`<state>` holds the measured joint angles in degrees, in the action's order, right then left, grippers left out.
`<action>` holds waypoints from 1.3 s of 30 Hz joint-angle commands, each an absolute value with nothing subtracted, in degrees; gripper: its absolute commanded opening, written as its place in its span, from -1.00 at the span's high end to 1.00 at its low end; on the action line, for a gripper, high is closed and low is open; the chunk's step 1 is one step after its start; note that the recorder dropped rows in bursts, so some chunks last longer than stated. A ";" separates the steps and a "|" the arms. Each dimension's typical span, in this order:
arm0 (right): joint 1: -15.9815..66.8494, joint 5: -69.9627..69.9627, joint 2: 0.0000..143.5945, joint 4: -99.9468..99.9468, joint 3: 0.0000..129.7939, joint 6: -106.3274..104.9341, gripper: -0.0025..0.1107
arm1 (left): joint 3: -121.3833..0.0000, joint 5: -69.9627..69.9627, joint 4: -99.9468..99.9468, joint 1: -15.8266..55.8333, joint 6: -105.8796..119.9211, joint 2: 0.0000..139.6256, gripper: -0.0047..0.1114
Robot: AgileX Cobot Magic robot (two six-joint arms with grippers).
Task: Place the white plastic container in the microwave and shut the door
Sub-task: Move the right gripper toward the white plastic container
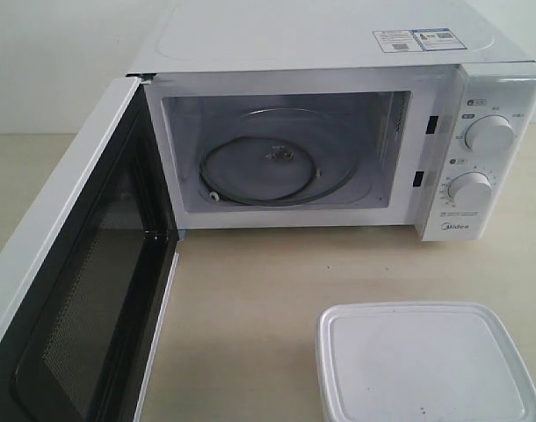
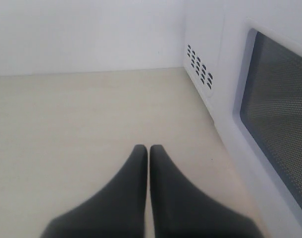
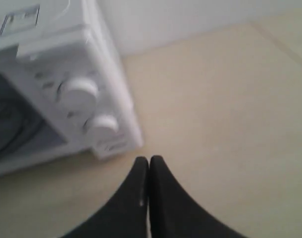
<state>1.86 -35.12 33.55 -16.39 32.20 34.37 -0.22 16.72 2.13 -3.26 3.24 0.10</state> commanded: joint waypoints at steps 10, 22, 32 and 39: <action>1.97 -57.33 33.07 44.56 26.90 -18.08 0.96 | 0.00 16.74 2.02 -3.46 2.99 0.00 0.85; 9.21 -59.48 53.16 25.45 27.47 -7.38 0.96 | 0.00 16.74 2.02 -3.46 2.99 0.00 0.85; 9.21 -58.72 66.37 24.63 27.47 -7.74 0.96 | 0.00 16.74 2.02 -3.46 2.99 0.00 0.85; 9.21 -55.15 71.48 18.32 27.47 0.00 0.96 | 0.00 16.74 2.02 -3.46 2.99 0.00 0.85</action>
<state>9.15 -57.51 70.00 21.81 27.26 -3.86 -0.22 16.72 2.13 -3.26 3.24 0.10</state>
